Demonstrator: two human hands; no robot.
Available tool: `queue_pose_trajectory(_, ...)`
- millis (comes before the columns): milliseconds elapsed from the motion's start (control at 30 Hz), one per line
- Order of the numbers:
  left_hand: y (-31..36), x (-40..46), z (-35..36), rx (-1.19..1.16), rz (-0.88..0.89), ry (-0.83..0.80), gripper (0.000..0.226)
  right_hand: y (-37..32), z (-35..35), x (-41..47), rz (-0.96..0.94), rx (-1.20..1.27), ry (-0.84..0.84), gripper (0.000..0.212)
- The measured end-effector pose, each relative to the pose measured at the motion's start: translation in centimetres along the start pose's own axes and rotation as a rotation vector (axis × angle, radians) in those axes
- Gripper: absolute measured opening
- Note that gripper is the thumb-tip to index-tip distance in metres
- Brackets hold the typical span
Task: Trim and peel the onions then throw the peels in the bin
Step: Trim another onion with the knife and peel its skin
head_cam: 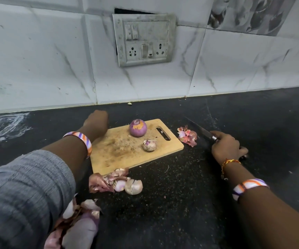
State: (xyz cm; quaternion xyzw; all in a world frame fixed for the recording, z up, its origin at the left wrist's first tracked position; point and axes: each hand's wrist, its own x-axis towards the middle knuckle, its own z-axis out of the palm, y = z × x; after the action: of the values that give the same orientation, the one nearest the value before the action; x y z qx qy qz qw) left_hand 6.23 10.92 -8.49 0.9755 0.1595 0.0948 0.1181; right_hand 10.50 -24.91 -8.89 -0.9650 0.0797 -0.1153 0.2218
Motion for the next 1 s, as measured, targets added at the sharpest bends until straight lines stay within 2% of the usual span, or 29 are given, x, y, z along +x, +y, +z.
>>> queue_pose_trajectory(133, 1.3, -2.0, -0.7, -0.107, -0.044, 0.27, 0.013, 0.6, -0.3, 1.1, -0.122, 0.012, -0.127, 0.053)
queue_pose_trajectory(200, 3.2, -2.7, -1.9, -0.288, -0.024, 0.305, 0.011, 1.1, -0.8, 1.5, -0.173, 0.006, -0.197, 0.055)
queue_pose_trajectory(267, 6.0, -4.0, -3.2, -0.464, -0.005, 0.128, 0.006, 1.9, -1.7, 1.8, -0.226, -0.015, -0.251, 0.055)
queue_pose_trajectory(333, 8.9, -5.9, -4.0, -0.563, 0.038, -0.186, 0.008, 2.9, -2.8, 2.0, -0.273, -0.037, -0.307, 0.053)
queue_pose_trajectory(400, 11.1, -7.8, -4.2, -0.572, 0.114, -0.536, 0.01, 4.2, -4.0, 2.0, -0.31, -0.034, -0.367, 0.05)
queue_pose_trajectory(467, 12.8, -9.4, -3.7, -0.592, 0.13, -0.814, 0.014, 5.4, -5.2, 1.6, -0.335, -0.038, -0.424, 0.048)
queue_pose_trajectory(500, 13.7, -10.2, -3.4, -0.609, 0.111, -0.904, 0.016, 6.2, -5.9, 1.4, -0.345, -0.042, -0.445, 0.046)
queue_pose_trajectory(567, 15.3, -11.6, -2.9, -0.607, 0.067, -0.983, 0.022, 7.6, -6.8, 1.0, -0.362, -0.036, -0.479, 0.043)
queue_pose_trajectory(667, 17.3, -13.4, -2.4, -0.557, 0.049, -0.987, 0.029, 9.6, -8.1, 0.0, -0.418, 0.003, -0.558, 0.047)
queue_pose_trajectory(733, 17.9, -14.0, -2.4, -0.539, 0.049, -0.93, 0.025, 9.9, -8.3, -0.8, -0.448, 0.035, -0.561, 0.047)
queue_pose_trajectory(867, 18.5, -15.8, -2.3, -0.568, 0.032, -0.74, 0.022, 10.5, -8.3, -2.8, -0.301, 0.092, -0.318, 0.052)
queue_pose_trajectory(933, 18.2, -16.8, -2.2, -0.564, 0.018, -0.663, 0.018, 10.6, -8.1, -4.5, -0.25, 0.007, -0.254, 0.053)
queue_pose_trajectory(1000, 17.6, -17.8, -2.3, -0.542, 0.008, -0.594, 0.015, 10.7, -7.6, -6.7, -0.295, -0.13, -0.205, 0.051)
